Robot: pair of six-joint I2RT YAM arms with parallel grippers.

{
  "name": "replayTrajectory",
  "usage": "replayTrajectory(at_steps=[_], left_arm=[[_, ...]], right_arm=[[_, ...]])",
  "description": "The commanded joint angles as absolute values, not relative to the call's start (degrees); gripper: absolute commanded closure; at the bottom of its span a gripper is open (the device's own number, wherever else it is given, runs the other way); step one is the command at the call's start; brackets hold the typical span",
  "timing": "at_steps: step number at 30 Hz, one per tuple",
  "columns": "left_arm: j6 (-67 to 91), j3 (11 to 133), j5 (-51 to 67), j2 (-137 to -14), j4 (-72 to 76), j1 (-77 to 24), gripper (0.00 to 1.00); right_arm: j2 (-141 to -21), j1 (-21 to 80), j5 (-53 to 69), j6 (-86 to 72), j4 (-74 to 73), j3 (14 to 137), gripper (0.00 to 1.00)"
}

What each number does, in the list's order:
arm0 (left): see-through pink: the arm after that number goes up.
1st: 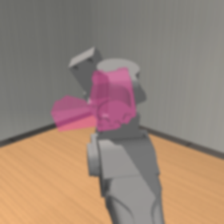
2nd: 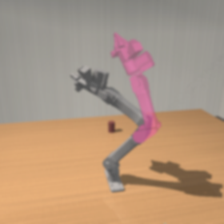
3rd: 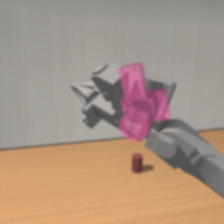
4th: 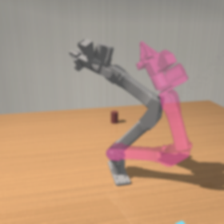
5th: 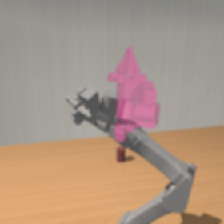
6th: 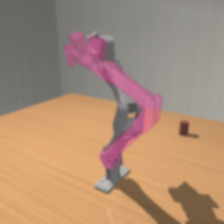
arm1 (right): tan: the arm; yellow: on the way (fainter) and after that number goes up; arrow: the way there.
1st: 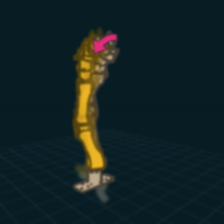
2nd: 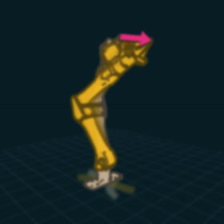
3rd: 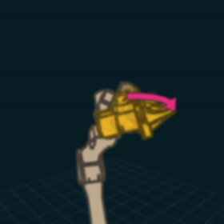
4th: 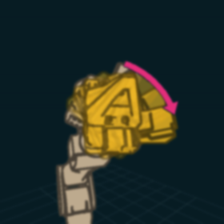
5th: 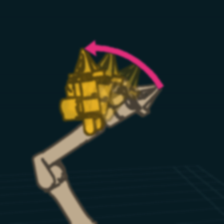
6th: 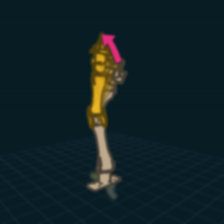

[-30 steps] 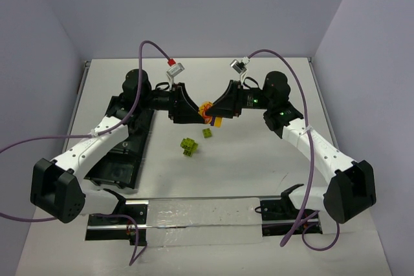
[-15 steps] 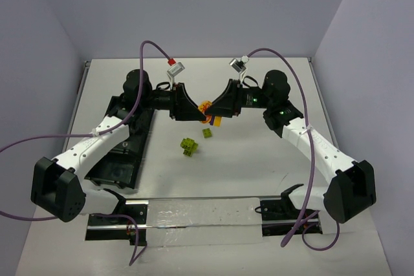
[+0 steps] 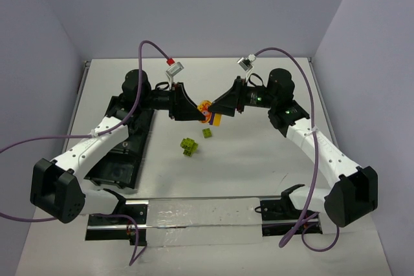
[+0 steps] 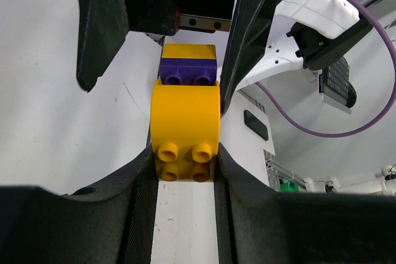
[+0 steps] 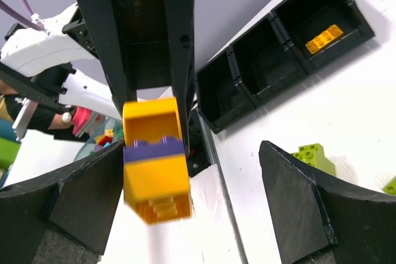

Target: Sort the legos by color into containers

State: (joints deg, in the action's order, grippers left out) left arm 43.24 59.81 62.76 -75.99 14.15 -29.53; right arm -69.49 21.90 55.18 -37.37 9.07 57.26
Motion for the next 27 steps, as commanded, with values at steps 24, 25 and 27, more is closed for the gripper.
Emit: replayTrajectory(at_steps=[24,25,27], left_arm=[[45.70,58.85,64.11,-74.36,21.12,-27.86,1.00],[45.70,58.80,64.16,-74.32,21.27,-27.86,1.00],[45.70,58.80,64.25,-74.27,21.27,-27.86,1.00]], right_arm=[[-68.35,21.40,61.56,-40.87,17.66,53.74,0.33],[-68.59,21.44,61.65,-40.90,17.70,53.82,0.35],[-68.81,21.45,61.53,-41.13,18.01,53.88,0.38]])
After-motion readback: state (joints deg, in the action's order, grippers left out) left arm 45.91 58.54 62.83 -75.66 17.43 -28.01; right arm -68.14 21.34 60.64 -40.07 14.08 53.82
